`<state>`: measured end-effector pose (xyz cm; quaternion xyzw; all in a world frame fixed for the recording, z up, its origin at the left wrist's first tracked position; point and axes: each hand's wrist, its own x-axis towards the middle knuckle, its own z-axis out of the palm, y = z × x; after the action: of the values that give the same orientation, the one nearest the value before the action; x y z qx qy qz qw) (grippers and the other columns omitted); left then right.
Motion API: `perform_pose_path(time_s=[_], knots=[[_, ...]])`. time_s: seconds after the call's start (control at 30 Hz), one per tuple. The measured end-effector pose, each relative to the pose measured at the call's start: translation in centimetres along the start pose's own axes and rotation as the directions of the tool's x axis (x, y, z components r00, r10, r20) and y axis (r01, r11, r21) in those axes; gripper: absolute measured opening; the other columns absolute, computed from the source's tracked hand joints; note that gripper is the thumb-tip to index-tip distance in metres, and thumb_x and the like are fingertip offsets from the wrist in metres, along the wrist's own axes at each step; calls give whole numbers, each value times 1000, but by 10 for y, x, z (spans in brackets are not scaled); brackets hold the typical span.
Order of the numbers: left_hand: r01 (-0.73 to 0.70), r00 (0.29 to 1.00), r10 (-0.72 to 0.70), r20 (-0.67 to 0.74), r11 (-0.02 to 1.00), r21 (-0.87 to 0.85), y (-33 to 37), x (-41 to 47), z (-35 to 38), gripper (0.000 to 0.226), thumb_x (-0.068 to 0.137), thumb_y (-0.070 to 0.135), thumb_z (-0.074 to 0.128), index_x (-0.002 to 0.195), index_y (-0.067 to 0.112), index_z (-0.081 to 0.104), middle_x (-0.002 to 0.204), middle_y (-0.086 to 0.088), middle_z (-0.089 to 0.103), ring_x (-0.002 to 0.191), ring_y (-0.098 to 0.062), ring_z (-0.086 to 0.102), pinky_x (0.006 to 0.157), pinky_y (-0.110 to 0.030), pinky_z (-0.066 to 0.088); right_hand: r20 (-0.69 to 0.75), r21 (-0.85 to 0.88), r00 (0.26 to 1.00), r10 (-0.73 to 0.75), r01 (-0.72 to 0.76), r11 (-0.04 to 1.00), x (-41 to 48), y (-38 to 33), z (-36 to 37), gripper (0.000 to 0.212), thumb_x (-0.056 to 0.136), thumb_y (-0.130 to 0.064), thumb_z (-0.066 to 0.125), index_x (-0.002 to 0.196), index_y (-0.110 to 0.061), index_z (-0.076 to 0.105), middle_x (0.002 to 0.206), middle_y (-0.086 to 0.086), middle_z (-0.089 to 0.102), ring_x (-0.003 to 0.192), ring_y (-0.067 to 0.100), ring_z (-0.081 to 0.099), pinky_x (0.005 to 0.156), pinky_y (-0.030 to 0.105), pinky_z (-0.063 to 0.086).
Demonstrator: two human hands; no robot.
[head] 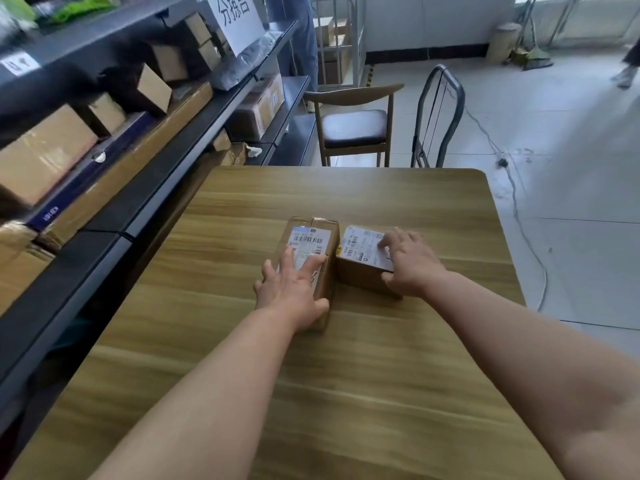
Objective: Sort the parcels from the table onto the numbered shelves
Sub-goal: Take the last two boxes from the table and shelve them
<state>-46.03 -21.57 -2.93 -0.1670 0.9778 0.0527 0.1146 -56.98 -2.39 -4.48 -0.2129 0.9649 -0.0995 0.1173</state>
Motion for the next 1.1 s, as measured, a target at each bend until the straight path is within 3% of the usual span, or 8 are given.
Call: perform_pose_path(time_s=[0.07, 0.3, 0.5, 1.1], knots=[[2, 1000, -2, -9, 1000, 14, -1, 1, -1, 74, 74, 52, 64, 132, 57, 19, 156, 1, 4, 132, -42, 25, 100, -53, 35, -9, 3, 1000, -6, 6, 1000, -10, 1, 0, 62, 79, -38, 65, 133, -29, 36, 142, 4, 37, 128, 32, 31, 105, 43, 35], [37, 999, -37, 8, 999, 21, 6, -15, -1, 76, 72, 49, 64, 133, 55, 20, 153, -3, 8, 125, -40, 32, 96, -50, 37, -12, 120, 998, 56, -54, 991, -82, -9, 21, 66, 71, -45, 67, 131, -42, 42, 141, 3, 36, 121, 28, 33, 101, 38, 35], [27, 1000, -27, 15, 1000, 15, 2, -70, 12, 75, 70, 50, 64, 131, 56, 20, 151, -1, 8, 124, -38, 30, 96, -50, 36, 7, 181, 994, 107, -106, 978, -143, -21, 31, 68, 66, -44, 72, 129, -44, 46, 140, 0, 37, 122, 26, 32, 102, 35, 34], [-67, 993, 64, 96, 998, 18, -43, -258, 47, 76, 72, 47, 66, 133, 55, 22, 154, -1, 2, 132, -39, 24, 103, -51, 35, 57, 131, 989, 134, -140, 981, -333, -72, 75, 68, 62, -48, 76, 123, -46, 46, 134, 0, 42, 120, 23, 35, 100, 36, 36]])
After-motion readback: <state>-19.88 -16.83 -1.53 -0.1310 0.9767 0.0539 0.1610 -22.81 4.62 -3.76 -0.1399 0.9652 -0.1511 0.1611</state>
